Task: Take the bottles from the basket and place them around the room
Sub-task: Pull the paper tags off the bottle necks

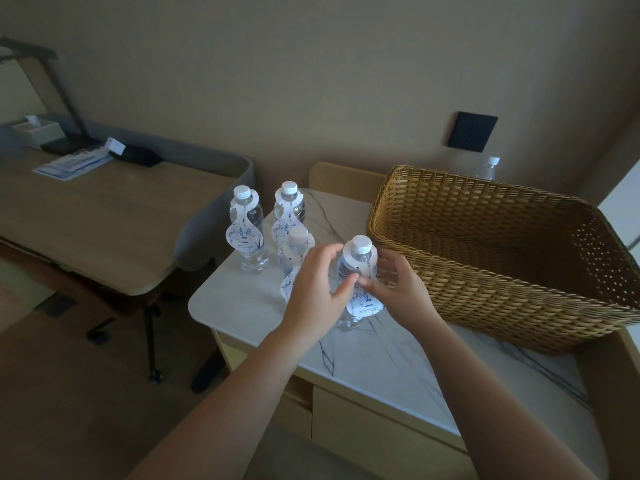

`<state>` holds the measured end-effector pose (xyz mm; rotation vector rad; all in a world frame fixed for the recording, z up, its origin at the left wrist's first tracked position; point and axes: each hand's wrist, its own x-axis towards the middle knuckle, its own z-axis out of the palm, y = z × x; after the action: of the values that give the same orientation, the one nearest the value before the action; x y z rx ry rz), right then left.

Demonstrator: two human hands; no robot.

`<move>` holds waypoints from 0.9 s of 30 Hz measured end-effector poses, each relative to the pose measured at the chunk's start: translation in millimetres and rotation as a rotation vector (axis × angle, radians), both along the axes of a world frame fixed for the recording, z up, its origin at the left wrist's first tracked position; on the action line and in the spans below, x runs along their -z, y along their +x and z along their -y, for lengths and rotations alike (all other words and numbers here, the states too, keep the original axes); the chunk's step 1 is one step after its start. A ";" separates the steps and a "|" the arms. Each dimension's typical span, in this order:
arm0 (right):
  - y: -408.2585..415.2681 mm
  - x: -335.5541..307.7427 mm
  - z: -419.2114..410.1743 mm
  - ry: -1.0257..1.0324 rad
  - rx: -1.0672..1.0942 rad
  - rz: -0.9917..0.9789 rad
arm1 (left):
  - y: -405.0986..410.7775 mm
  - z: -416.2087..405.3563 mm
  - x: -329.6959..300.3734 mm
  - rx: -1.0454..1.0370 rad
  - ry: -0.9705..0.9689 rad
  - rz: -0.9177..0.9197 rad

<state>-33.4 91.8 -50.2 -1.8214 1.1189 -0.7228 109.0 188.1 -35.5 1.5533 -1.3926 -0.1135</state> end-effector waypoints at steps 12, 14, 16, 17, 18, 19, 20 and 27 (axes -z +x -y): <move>-28.1 22.5 -6.1 0.216 0.067 0.325 | 5.4 31.4 18.7 0.079 0.281 -0.367; -29.2 15.0 -6.2 0.211 0.034 0.371 | 6.7 31.1 20.2 0.073 0.257 -0.354; -26.7 6.8 -6.6 0.210 -0.005 0.415 | 7.9 31.4 20.9 0.085 0.250 -0.358; -24.4 2.4 -7.1 0.210 -0.017 0.439 | 8.6 31.6 21.7 0.087 0.247 -0.358; -21.8 -0.8 -7.3 0.205 -0.022 0.459 | 8.8 31.5 22.3 0.086 0.242 -0.357; -19.4 -4.5 -7.8 0.194 -0.018 0.478 | 8.9 31.6 23.0 0.079 0.238 -0.357; -17.4 -7.6 -8.5 0.173 -0.005 0.495 | 8.9 31.8 23.6 0.070 0.238 -0.354; -40.3 -11.2 -13.6 0.108 0.146 0.596 | 10.0 33.8 29.5 0.049 0.247 -0.344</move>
<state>-73.8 105.4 -39.0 -1.3091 0.8700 -1.1712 119.0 154.2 -65.0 1.6085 -1.1742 -0.5749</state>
